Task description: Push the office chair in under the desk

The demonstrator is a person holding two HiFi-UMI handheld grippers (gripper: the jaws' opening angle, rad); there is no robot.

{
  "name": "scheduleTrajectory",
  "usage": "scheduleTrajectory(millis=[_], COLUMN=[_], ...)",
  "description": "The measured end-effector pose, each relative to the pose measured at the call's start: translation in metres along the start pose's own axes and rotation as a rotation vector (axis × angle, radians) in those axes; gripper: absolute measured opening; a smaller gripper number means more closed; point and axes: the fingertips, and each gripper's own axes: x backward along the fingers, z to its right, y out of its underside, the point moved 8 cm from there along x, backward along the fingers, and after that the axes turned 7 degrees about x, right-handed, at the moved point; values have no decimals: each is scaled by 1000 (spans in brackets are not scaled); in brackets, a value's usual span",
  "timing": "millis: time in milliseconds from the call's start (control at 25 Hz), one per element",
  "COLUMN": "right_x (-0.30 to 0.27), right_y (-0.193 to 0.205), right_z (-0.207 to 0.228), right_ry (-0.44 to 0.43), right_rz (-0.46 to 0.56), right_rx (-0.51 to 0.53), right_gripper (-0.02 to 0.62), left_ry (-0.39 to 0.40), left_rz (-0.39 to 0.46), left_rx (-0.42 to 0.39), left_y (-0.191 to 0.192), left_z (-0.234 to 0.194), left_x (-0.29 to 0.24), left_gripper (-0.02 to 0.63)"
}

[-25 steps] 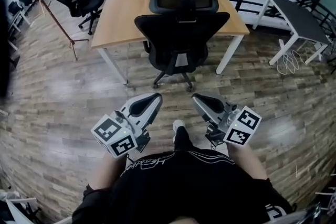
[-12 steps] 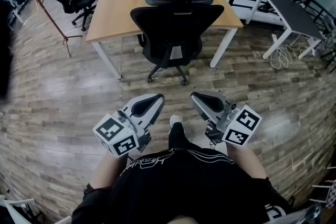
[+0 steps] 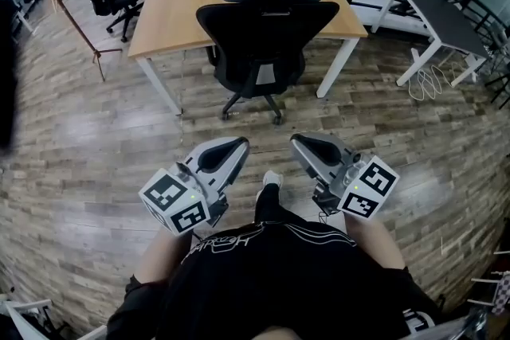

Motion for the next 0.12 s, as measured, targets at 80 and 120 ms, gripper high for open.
scheduleTrajectory(millis=[80,120], right_x=[-1,-1], right_y=[-1,-1], right_z=[0,0], right_ry=[1,2], right_rz=[2,3], right_rx=[0,0], right_gripper=[40,40], left_ry=[-1,-1], left_rz=[-2,-3], left_rx=[-3,-4], left_y=[-1,-1], left_z=[-1,-2], left_x=[0,0], left_gripper=[8,8])
